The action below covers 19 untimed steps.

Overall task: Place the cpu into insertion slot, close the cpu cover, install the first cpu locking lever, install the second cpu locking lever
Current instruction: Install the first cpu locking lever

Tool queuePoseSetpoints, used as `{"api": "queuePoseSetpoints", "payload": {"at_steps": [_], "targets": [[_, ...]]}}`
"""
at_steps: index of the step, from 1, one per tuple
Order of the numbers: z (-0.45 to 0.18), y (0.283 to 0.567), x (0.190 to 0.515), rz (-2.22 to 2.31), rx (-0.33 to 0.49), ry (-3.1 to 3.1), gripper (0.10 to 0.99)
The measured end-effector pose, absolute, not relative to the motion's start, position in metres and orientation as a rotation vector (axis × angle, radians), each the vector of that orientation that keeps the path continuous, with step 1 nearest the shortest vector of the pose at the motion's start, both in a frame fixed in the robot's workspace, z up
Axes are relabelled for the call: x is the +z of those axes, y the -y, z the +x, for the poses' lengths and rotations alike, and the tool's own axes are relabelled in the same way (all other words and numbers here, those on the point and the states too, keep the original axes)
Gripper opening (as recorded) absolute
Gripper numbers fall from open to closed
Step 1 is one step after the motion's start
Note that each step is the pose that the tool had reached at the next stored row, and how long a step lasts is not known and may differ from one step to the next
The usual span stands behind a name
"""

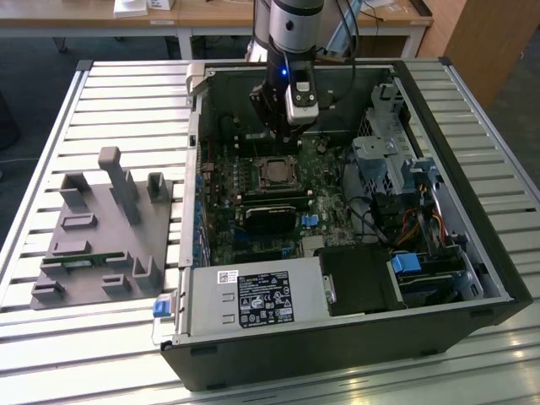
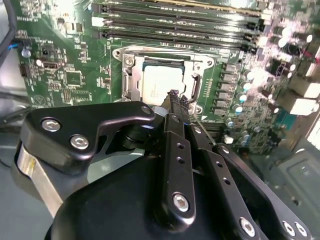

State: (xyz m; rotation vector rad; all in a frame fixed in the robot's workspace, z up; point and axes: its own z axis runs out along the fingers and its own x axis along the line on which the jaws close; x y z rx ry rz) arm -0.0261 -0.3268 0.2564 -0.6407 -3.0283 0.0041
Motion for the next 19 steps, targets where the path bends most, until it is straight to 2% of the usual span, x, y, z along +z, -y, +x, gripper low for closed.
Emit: {"api": "queuePoseSetpoints", "payload": {"at_steps": [19], "targets": [[-0.0265, 0.3268, 0.2563, -0.318, -0.025, 3.147, 0.106]]}}
